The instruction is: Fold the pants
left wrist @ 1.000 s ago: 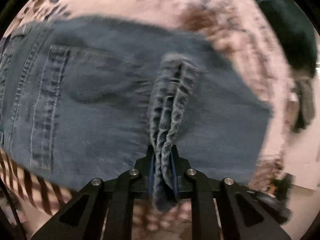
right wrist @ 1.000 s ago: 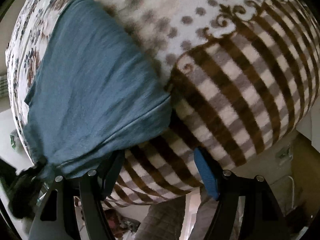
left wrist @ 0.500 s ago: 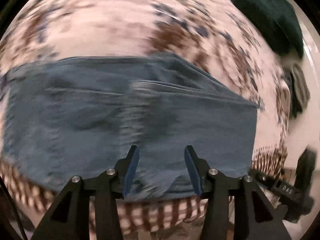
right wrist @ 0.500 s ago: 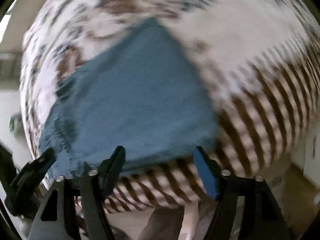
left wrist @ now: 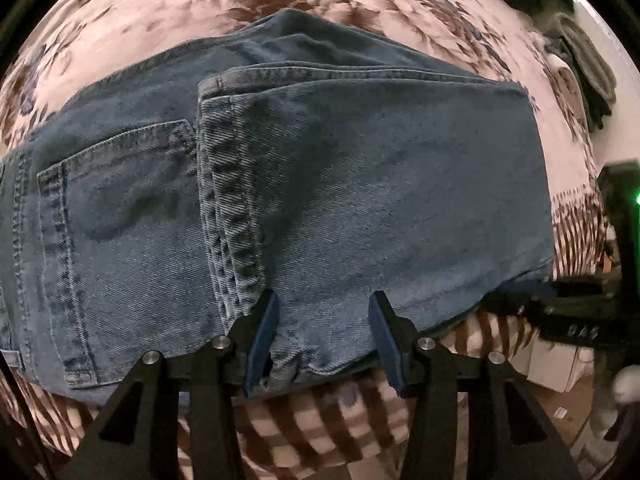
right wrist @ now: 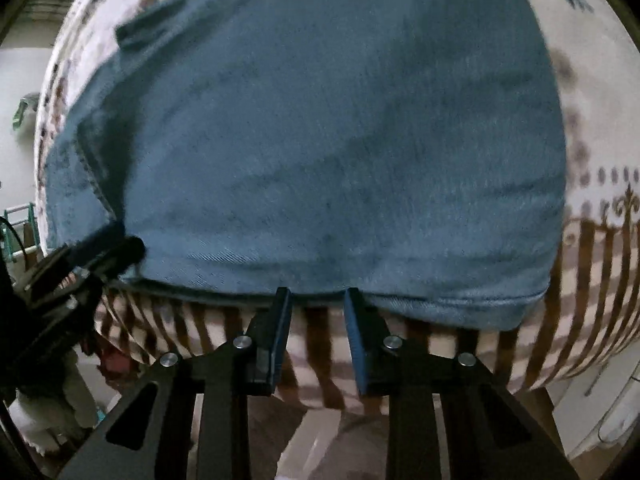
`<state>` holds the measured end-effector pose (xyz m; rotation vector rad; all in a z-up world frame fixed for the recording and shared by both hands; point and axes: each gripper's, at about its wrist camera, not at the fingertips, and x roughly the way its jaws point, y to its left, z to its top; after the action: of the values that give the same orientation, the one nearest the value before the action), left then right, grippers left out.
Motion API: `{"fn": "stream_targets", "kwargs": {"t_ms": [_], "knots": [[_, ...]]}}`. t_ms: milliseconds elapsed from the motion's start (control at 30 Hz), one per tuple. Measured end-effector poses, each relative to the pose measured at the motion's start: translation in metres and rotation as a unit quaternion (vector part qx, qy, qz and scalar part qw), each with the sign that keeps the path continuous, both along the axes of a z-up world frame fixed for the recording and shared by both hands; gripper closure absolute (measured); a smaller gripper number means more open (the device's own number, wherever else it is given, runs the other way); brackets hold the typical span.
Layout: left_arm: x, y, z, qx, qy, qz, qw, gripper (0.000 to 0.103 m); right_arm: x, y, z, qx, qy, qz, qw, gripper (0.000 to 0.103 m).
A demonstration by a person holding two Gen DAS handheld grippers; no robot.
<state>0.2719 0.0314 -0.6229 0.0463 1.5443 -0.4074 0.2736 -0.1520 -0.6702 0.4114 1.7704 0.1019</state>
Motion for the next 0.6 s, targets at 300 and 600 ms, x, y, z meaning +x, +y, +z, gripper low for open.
{"fn": "stream_targets", "kwargs": {"t_ms": [300,600], "knots": [[-0.003,0.082,0.061,-0.067,-0.069,0.187,0.9776,0.001,0.008,0.011,0.056,-0.009,-0.040,-0.014,0.999,0.041],[-0.073,0.287,0.009,-0.145,-0.024,0.598,0.7880,0.002,0.054,0.028,0.080,-0.018,-0.079,-0.038,0.996,0.040]]}}
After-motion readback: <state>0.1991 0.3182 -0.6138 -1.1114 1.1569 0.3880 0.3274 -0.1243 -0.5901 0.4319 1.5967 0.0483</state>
